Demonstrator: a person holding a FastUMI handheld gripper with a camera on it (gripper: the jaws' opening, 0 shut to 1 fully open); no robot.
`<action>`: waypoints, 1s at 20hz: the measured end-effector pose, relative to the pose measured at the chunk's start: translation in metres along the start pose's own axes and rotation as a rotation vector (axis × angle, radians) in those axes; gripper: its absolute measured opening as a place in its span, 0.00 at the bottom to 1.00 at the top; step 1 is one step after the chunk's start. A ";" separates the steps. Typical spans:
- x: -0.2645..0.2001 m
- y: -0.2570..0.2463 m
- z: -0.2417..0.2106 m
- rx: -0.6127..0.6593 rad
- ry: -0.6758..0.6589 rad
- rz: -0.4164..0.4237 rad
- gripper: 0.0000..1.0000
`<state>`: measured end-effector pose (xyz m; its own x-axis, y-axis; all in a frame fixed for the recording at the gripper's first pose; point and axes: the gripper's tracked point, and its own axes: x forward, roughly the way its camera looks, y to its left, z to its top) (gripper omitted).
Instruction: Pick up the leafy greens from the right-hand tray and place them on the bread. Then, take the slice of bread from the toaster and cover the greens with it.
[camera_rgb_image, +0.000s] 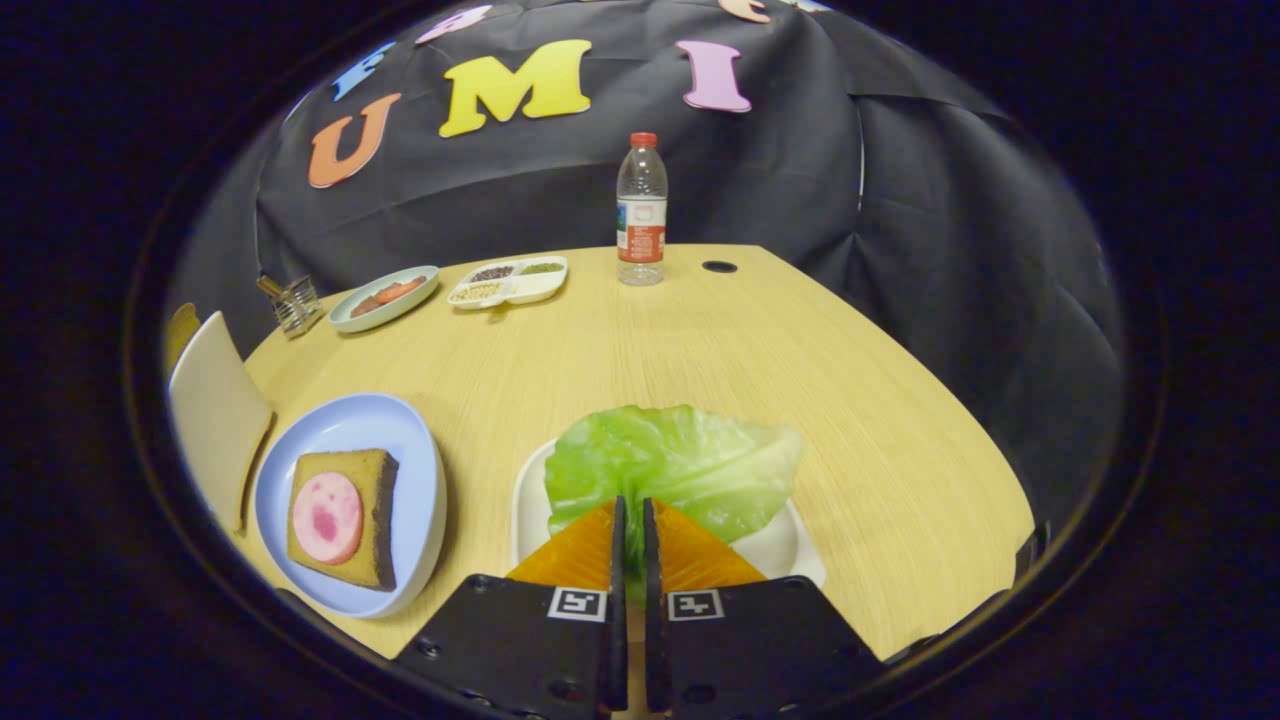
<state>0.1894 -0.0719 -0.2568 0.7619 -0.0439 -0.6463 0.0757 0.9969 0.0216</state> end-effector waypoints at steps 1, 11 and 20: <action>0.001 0.000 0.000 0.003 0.000 -0.001 0.08; -0.052 0.043 0.037 0.038 -0.100 0.130 0.00; -0.079 0.167 0.014 -0.041 -0.053 0.338 0.00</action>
<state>0.1509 0.0969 -0.1919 0.7722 0.2867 -0.5671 -0.2115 0.9575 0.1961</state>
